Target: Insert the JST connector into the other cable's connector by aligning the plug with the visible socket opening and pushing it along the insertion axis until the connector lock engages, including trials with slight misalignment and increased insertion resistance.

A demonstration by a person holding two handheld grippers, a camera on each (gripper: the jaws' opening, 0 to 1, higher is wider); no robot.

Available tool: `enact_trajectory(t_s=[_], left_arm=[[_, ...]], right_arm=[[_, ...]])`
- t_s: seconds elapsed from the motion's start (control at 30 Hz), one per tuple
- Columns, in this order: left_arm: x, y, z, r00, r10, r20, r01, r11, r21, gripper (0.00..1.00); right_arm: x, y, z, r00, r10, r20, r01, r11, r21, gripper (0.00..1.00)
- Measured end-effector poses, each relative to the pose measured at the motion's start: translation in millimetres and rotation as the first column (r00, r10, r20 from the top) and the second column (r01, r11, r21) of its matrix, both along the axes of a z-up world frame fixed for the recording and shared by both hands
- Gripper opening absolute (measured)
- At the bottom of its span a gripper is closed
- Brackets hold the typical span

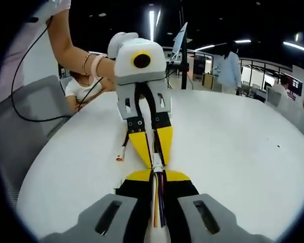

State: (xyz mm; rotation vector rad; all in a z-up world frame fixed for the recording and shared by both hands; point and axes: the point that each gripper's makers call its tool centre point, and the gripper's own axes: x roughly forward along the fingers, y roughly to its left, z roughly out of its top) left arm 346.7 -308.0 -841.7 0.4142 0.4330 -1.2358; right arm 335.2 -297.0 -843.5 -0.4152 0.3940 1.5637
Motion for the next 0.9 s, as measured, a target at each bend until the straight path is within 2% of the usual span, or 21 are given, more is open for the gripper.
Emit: enact_trajectory(t_s=[0.3, 0.33, 0.37, 0.4, 0.53, 0.67, 0.9], left_arm=[[-0.5, 3, -3.0, 1.0, 0.01, 0.012, -0.011, 1.0, 0.024, 0.04], [-0.4, 3, -2.2, 1.0, 0.018, 0.006, -0.018, 1.0, 0.016, 0.05], [-0.5, 3, -2.0, 1.0, 0.022, 0.004, -0.022, 1.0, 0.017, 0.05], [-0.5, 3, -0.2, 1.0, 0.026, 0.011, -0.026, 1.0, 0.018, 0.06], [1.0, 2, 11.1, 0.999, 0.04, 0.031, -0.04, 0.999, 0.003, 0.08], [1.1, 5, 19.7, 0.997, 0.05, 0.055, -0.05, 0.999, 0.0, 0.11], [-3.2, 12, 36.0, 0.994, 0.07, 0.084, -0.069, 0.997, -0.023, 0.14]], right_arm=[[2, -1, -2.4, 1.0, -0.022, -0.02, 0.021, 1.0, -0.009, 0.05], [5, -2, -3.2, 0.999, -0.045, -0.026, 0.044, 0.999, -0.014, 0.08], [8, -2, -3.0, 0.999, -0.051, -0.007, 0.05, 0.999, -0.017, 0.1], [10, -3, -3.9, 0.998, -0.053, 0.02, 0.054, 0.998, -0.03, 0.13], [11, -3, -4.2, 0.998, -0.065, 0.006, 0.066, 0.997, -0.03, 0.14], [19, -8, -5.4, 0.993, -0.118, 0.011, 0.119, 0.992, -0.053, 0.17], [23, -13, 13.2, 0.985, -0.171, 0.023, 0.171, 0.985, -0.014, 0.17]])
